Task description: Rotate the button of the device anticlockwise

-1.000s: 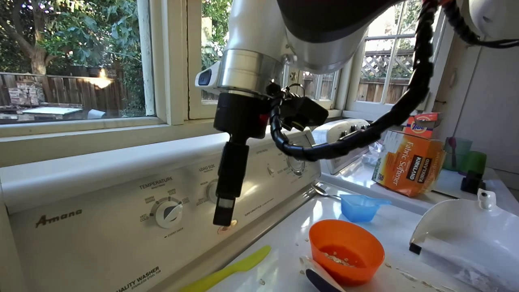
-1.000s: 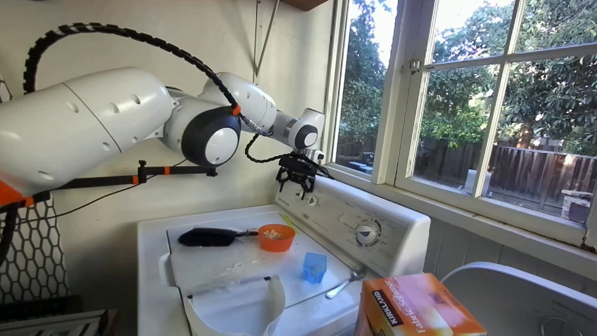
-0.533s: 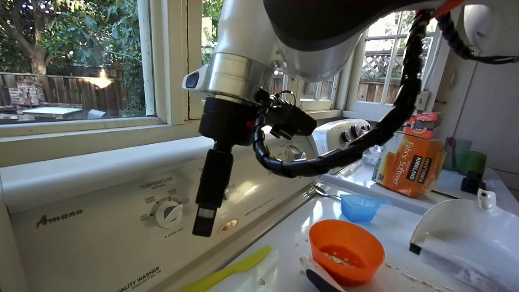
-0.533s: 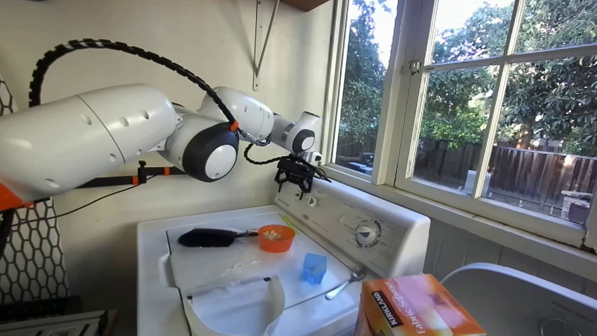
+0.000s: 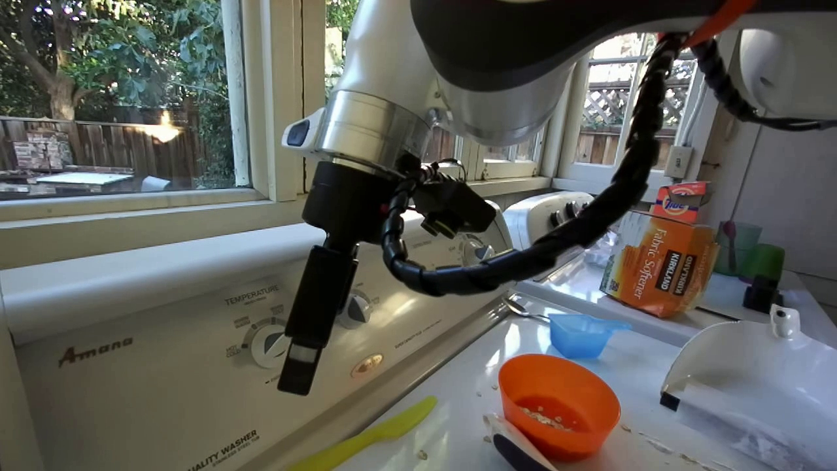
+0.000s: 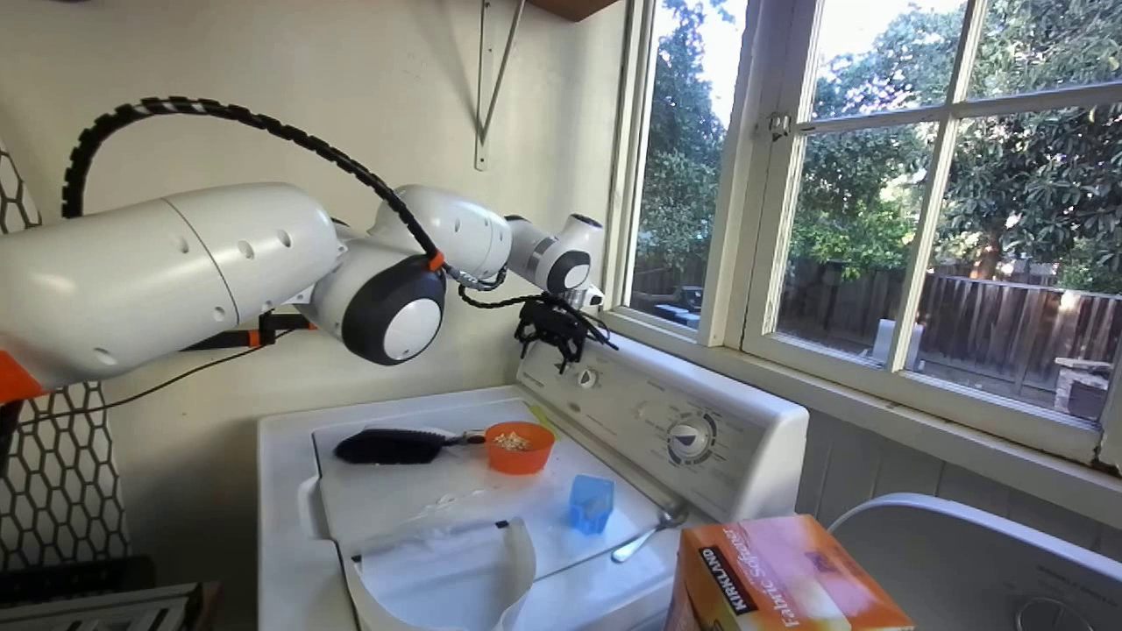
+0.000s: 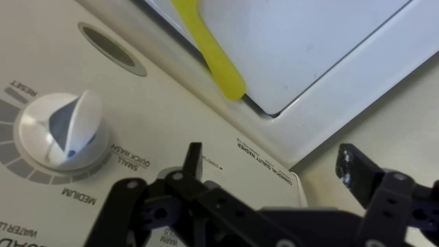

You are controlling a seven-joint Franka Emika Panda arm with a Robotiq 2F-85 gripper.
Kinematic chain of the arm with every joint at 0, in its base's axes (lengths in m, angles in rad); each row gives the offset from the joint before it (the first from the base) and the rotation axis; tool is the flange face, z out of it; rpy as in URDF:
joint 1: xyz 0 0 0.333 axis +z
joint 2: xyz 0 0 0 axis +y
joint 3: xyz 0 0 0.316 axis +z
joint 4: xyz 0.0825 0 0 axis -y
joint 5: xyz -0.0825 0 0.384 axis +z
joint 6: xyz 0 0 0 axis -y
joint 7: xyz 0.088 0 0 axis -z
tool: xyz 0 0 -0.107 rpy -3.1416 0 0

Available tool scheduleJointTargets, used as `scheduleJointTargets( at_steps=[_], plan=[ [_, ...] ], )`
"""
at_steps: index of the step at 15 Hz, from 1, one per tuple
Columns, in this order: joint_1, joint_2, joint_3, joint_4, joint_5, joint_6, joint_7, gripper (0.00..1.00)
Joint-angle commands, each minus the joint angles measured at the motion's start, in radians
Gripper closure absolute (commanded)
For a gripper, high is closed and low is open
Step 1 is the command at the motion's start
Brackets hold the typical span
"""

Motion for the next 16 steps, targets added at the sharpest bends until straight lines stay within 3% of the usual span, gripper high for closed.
scheduleJointTargets(
  at_steps=[1, 2, 3, 12, 14, 16],
  plan=[
    [0.002, 0.009, 0.0, 0.013, 0.006, -0.001, 0.0, 0.0],
    [0.029, 0.069, -0.025, 0.129, 0.028, -0.05, -0.003, 0.0],
    [0.031, 0.075, -0.025, 0.138, 0.03, -0.05, -0.003, 0.0],
    [0.023, 0.11, -0.026, 0.194, 0.065, -0.032, 0.039, 0.0],
    [0.005, 0.065, -0.023, 0.106, 0.081, 0.008, 0.052, 0.0],
    [0.004, 0.074, -0.022, 0.121, 0.093, 0.0, 0.067, 0.0]
  ],
)
